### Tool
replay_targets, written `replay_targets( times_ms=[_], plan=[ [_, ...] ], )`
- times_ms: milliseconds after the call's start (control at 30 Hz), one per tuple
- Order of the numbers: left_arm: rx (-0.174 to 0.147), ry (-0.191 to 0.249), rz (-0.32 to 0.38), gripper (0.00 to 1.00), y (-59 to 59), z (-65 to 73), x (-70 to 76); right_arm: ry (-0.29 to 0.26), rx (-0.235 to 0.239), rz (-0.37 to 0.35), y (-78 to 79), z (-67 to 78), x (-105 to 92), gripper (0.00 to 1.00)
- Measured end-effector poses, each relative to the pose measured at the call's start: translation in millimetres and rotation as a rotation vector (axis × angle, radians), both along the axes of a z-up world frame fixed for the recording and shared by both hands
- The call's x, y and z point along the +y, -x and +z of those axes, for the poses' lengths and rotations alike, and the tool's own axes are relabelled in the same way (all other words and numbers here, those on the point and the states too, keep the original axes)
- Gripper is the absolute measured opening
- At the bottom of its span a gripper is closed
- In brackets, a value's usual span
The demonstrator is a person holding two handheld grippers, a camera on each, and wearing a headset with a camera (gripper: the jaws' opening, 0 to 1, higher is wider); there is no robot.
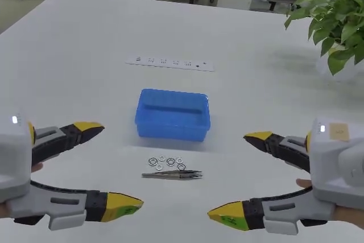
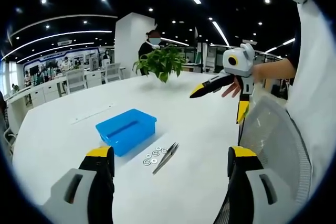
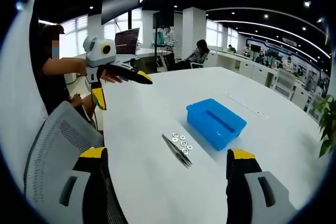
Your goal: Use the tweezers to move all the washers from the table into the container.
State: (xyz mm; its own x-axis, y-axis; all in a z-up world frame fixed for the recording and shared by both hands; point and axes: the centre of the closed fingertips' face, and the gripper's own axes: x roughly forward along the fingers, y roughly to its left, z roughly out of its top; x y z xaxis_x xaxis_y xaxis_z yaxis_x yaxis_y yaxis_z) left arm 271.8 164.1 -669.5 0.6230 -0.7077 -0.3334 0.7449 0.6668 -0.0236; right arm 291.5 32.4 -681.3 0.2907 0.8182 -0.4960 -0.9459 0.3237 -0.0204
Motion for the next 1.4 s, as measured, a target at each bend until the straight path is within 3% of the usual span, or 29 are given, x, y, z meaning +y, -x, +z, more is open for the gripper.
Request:
replay_targets(
  times_ms=[900, 1400],
  plan=[
    [0.012, -0.009, -0.023, 0.93, -5.6, -5.2, -4.8, -0.007, 0.012, -0.045, -7.6, -4.6, -7.1, 0.92],
    [0.02, -0.005, -0.034, 0.93, -11.3, -8.9, -7.0, 0.021, 0.028, -0.042, -9.0, -13.6, -10.7, 0.9]
  ],
)
